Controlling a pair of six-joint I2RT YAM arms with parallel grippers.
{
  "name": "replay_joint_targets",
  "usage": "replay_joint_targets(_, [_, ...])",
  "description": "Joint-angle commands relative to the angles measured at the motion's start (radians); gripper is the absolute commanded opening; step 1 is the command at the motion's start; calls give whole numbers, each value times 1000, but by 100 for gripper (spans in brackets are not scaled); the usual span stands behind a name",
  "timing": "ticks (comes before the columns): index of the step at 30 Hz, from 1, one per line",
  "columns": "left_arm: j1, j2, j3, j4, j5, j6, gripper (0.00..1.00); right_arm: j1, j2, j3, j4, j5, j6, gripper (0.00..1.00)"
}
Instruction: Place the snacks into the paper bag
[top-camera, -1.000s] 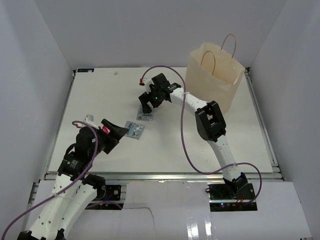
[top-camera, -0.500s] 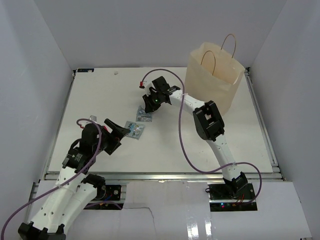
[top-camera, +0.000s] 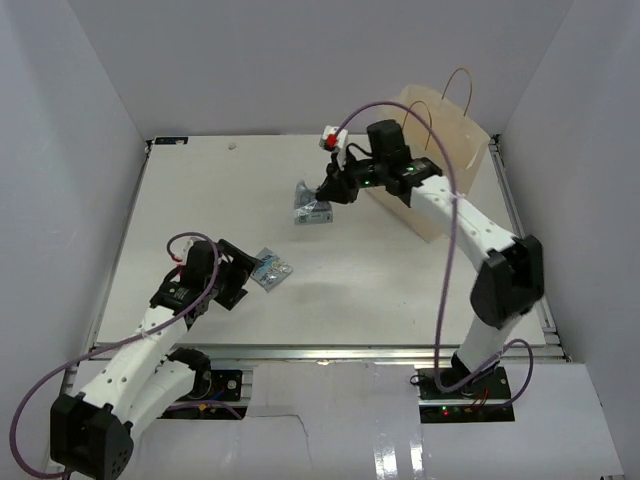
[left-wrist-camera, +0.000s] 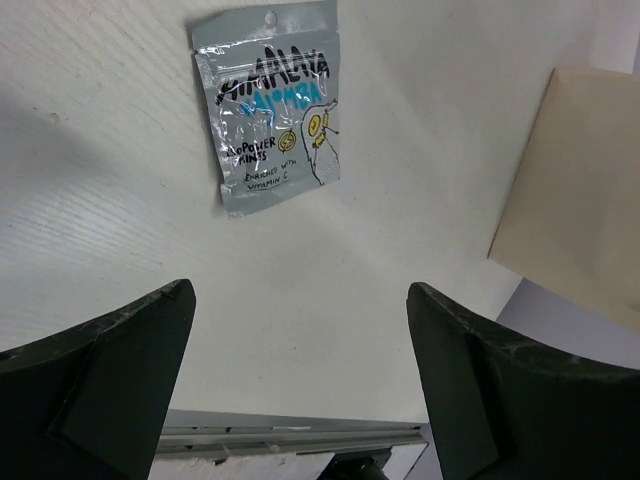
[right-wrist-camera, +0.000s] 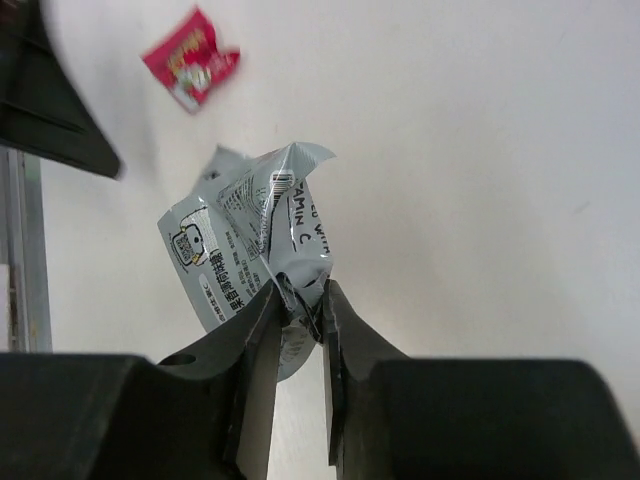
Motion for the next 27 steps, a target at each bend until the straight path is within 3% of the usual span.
replay_joint_targets(1, [3,88,-6,130,-7,-27,98,-17,-257,-46,69,-61,-128,8])
replay_joint_targets(6, [4,228,17,259,25,34,98,-150,-441,24,69,70,-98,8])
replay_joint_targets(13, [6,393,106,316,25,204,98,-347,-484,153,179,378,2,8])
replay_joint_targets(19, [6,533,258,195,5,362,98,-445,-395,144,261,593,71,8])
replay_joint_targets(27, [6,552,292,103,-44,335,98,-467,-384,14,261,618,10,8])
